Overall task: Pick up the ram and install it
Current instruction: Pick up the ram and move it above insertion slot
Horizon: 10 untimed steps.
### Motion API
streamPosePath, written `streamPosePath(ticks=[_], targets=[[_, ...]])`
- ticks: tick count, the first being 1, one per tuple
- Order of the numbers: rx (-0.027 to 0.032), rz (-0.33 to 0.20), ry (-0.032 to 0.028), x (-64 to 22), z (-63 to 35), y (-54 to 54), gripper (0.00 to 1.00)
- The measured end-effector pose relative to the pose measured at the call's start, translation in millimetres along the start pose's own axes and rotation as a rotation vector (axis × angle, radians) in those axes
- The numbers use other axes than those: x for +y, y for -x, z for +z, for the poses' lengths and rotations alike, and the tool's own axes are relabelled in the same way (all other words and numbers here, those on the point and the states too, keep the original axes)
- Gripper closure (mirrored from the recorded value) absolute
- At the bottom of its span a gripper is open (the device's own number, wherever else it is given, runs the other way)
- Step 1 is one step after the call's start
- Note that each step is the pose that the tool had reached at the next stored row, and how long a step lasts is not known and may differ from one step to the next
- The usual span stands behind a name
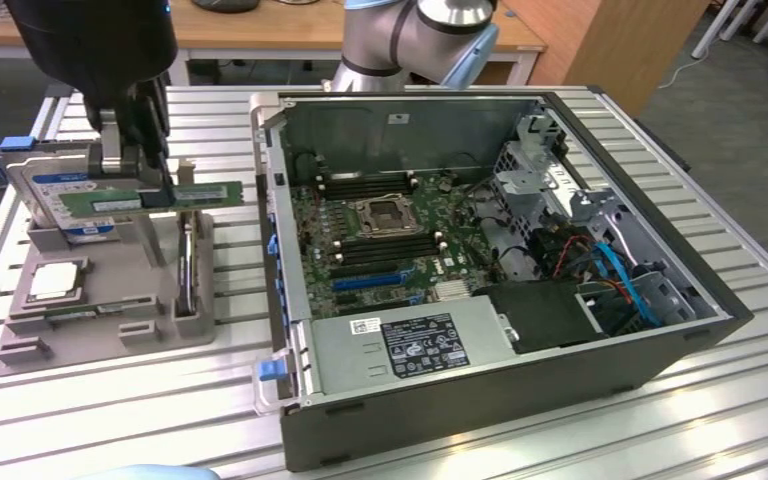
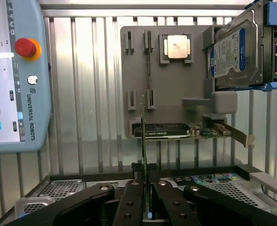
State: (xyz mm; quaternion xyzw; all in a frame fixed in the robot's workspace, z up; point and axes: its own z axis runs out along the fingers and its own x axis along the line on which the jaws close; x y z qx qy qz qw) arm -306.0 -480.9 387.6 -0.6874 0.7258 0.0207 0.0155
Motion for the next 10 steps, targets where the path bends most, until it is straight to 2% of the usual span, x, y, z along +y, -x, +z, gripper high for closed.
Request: streamPosePath(ticks=[10], targets=[[-0.0017, 0.000, 0.0001, -11.4, -0.1, 0.6, 0.86]])
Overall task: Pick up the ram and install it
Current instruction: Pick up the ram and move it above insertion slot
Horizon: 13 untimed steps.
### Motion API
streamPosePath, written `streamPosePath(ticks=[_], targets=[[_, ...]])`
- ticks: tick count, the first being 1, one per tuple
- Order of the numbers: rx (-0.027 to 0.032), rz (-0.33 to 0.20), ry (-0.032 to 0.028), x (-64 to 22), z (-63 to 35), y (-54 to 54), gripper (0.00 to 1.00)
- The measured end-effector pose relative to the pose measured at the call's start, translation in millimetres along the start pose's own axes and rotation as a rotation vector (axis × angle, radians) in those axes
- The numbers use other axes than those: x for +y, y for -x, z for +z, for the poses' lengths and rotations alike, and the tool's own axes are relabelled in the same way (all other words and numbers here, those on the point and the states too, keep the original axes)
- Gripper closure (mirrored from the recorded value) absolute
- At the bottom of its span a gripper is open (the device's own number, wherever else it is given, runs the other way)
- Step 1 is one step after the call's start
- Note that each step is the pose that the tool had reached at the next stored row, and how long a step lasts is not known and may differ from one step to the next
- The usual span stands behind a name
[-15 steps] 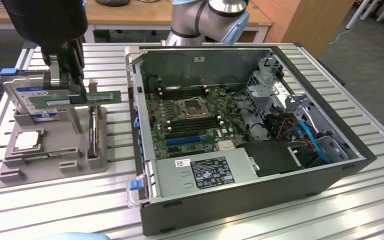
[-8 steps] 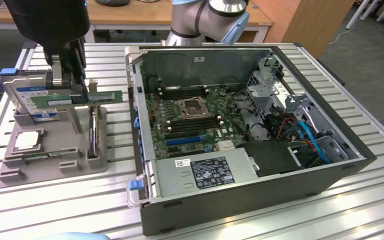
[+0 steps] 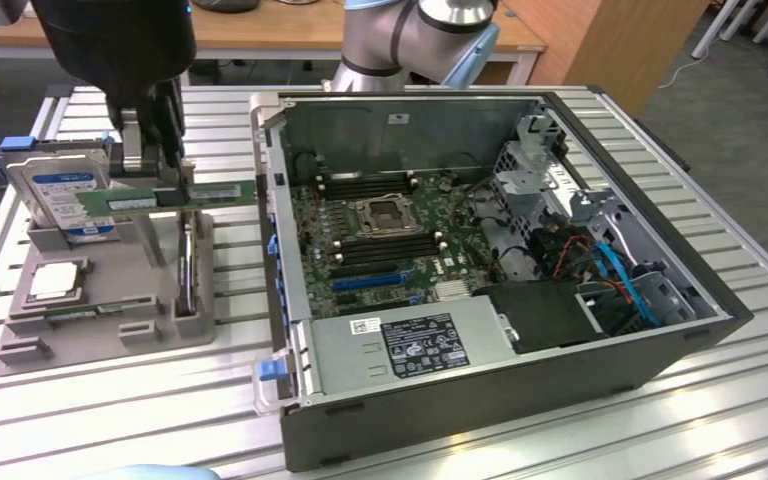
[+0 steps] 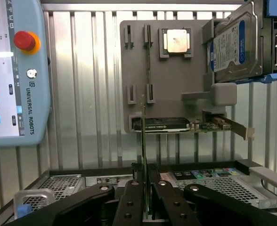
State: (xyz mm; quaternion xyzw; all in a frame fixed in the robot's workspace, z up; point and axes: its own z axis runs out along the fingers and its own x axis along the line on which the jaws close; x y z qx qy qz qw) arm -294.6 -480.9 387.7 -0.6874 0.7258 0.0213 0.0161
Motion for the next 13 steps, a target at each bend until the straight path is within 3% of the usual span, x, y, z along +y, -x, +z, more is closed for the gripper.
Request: streamPosePath(ticks=[13], targets=[[-0.0067, 0.000, 0.0003, -19.2, -0.1, 1.0, 0.86]])
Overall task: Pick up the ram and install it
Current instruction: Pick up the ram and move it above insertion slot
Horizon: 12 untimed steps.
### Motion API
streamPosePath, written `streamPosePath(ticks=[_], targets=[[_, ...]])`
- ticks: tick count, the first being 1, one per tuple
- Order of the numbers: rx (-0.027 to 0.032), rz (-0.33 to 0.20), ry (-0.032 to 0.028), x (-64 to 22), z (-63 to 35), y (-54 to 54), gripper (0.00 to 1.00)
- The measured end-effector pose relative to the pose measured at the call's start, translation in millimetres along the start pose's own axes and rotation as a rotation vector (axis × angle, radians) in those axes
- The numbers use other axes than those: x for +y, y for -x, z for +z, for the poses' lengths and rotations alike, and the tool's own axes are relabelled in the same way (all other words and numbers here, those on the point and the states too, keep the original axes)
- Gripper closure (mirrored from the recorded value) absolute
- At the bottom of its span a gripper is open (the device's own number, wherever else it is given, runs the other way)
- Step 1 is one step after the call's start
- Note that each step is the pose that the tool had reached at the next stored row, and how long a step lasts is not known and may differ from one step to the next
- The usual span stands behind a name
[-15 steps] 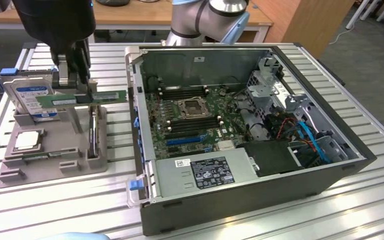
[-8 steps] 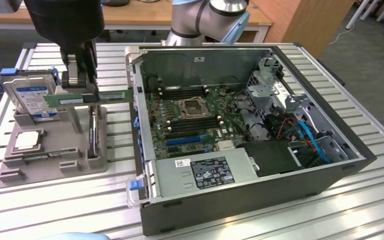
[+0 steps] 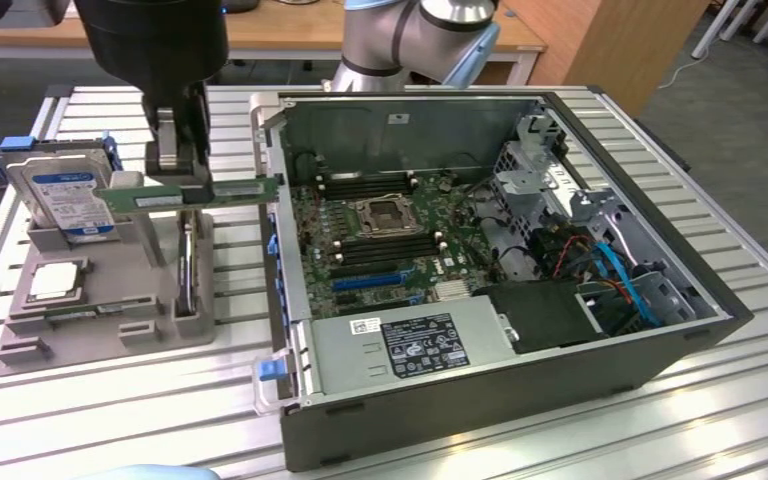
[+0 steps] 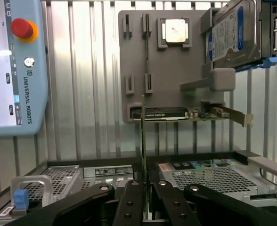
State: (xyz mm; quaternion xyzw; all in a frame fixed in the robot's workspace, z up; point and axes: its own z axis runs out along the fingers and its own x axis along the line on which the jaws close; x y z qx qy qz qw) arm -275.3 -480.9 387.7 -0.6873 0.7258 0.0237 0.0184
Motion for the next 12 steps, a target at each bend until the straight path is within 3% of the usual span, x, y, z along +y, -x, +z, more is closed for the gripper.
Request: streamPosePath(ticks=[12], targets=[[-0.0089, 0.000, 0.0004, -19.3, -0.1, 1.1, 0.86]])
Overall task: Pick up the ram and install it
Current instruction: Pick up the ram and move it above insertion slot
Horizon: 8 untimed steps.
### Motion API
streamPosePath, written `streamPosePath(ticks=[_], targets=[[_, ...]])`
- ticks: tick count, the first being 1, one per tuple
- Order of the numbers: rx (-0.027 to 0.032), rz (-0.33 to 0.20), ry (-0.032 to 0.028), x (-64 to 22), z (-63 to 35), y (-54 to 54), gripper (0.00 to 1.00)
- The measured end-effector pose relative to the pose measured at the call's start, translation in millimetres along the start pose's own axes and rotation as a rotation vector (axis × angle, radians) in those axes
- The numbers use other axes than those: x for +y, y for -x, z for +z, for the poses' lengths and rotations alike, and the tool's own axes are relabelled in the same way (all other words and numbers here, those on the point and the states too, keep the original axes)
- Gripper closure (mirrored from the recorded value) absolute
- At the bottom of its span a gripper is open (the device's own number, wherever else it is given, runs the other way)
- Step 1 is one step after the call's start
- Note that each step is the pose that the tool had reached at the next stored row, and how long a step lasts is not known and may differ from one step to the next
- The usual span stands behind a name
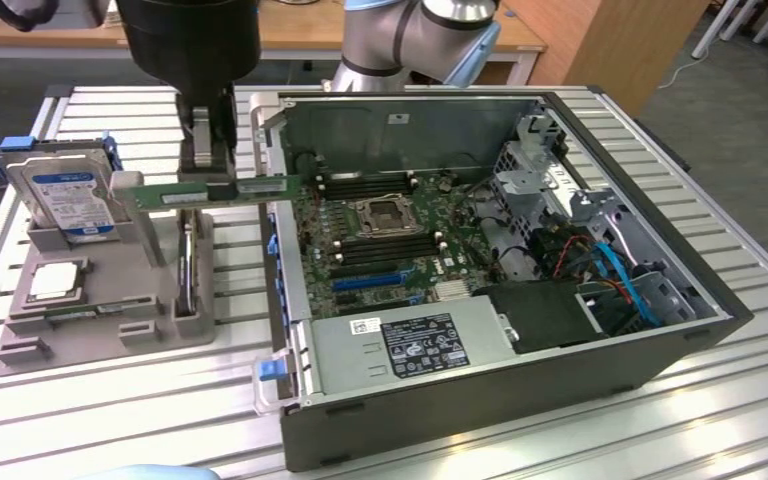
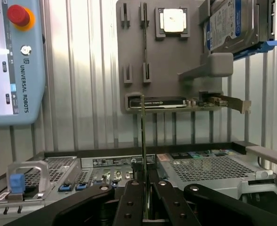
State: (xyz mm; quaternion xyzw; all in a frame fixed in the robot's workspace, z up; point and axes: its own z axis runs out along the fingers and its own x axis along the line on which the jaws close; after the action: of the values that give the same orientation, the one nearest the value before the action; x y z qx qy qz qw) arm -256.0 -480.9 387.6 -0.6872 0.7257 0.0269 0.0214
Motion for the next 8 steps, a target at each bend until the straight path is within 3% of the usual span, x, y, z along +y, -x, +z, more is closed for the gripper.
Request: streamPosePath(ticks=[8], targets=[[-0.0075, 0.000, 0.0005, -17.2, -0.6, 1.0, 0.86]])
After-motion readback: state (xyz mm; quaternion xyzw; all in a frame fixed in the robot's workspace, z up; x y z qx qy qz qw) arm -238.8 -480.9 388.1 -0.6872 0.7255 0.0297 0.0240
